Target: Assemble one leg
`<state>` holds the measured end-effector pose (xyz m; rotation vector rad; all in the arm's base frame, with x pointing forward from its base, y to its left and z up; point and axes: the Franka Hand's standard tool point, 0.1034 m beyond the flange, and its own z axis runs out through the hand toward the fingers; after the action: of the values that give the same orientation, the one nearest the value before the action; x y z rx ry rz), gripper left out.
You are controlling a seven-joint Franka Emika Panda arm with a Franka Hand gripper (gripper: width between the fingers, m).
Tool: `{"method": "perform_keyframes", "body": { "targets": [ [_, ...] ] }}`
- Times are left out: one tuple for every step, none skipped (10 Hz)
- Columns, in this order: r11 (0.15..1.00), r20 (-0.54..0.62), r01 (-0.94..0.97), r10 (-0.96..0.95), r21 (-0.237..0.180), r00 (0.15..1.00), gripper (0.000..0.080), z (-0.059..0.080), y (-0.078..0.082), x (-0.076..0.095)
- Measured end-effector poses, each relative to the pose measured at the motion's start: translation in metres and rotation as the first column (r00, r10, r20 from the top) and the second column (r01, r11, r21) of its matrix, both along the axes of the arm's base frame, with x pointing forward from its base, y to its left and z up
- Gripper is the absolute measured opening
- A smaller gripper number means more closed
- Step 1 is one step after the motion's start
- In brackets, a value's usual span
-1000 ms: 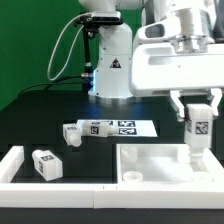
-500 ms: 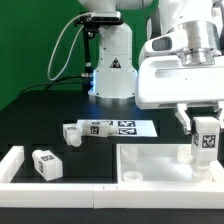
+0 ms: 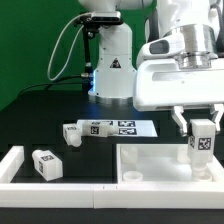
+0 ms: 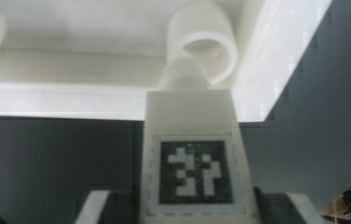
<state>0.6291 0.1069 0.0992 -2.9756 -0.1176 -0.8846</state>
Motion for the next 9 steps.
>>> {"method": "perform_keyframes", "body": {
  "targets": [
    [1.000,-0.007,-0.008,0.008,0.001,1.000,0.0287,-0.002,0.005,-0.002],
    [1.000,-0.010,-0.009,0.009,0.000,1.000,0.0287,-0.003,0.006,-0.002],
    [1.000,-0.014,-0.010,0.010,-0.001,1.000,0.0287,-0.005,0.005,-0.003],
    [1.000,-0.017,-0.009,0.009,-0.003,1.000,0.0287,-0.009,0.004,-0.004],
    [1.000,-0.015,-0.009,0.009,-0.004,1.000,0.0287,-0.010,0.004,-0.004],
    [1.000,-0.021,-0.011,0.010,-0.005,1.000,0.0287,-0.015,0.005,-0.005],
    [1.000,-0.027,-0.011,0.011,-0.007,1.000,0.0287,-0.020,0.005,-0.006],
    [1.000,-0.018,-0.011,0.011,-0.008,1.000,0.0287,-0.021,0.005,-0.005],
    [1.000,-0.001,-0.011,0.011,-0.009,1.000,0.0287,-0.021,0.006,-0.003]
  ]
}}
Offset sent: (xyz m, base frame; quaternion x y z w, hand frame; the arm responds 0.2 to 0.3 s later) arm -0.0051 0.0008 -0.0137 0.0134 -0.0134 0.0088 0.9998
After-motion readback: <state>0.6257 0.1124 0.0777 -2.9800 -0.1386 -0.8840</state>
